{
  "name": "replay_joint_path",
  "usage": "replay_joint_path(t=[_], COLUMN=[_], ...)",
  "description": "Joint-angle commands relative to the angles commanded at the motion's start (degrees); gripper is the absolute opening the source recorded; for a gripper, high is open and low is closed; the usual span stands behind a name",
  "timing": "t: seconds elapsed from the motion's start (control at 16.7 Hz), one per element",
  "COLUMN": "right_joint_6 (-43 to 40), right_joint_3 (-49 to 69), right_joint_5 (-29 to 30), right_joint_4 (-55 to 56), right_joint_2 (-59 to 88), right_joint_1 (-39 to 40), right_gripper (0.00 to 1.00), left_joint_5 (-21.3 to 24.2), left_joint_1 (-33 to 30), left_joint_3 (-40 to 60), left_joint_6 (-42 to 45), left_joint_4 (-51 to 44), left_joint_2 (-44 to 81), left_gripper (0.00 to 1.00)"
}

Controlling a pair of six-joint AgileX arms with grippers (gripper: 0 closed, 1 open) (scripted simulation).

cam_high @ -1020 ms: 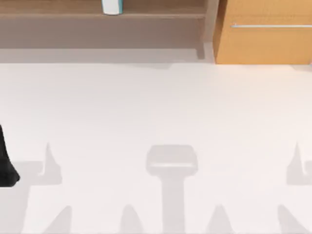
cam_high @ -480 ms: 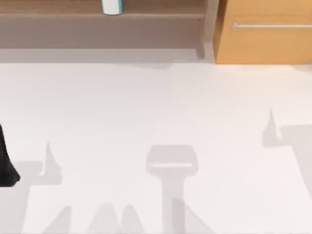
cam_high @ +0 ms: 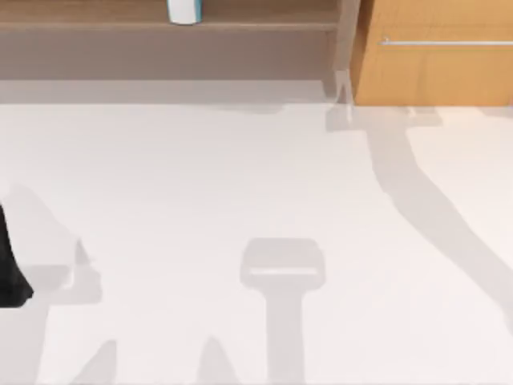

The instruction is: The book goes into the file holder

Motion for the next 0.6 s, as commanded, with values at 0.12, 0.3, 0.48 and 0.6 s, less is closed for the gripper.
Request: replay_joint_path(t=[0.12, 0.3, 0.48, 0.6], right_joint_6=[-0.1, -0.1, 0.0, 0.1], right_joint_3=[10.9, 26.5, 40.4, 48.1], right_joint_5=[4.3, 10.0, 14.6, 16.9], right_joint_4=[1.8, 4.6, 7.5, 9.2], right_joint_2=[13.2, 32.3, 49.2, 58.5], right_joint_1=[3.6, 8.4, 12.1, 13.9], right_gripper=[1.00, 1.00, 1.00, 1.00], left_joint_5=[0.0, 0.0, 0.0, 0.0], left_joint_1=[0.0, 0.0, 0.0, 0.0], left_joint_3=[0.0, 0.0, 0.0, 0.0], left_joint_6=[0.0, 0.0, 0.0, 0.0], left_joint_4=[0.0, 0.0, 0.0, 0.0], left_joint_2=[0.0, 0.0, 0.0, 0.0], left_gripper=[1.00, 1.00, 1.00, 1.00])
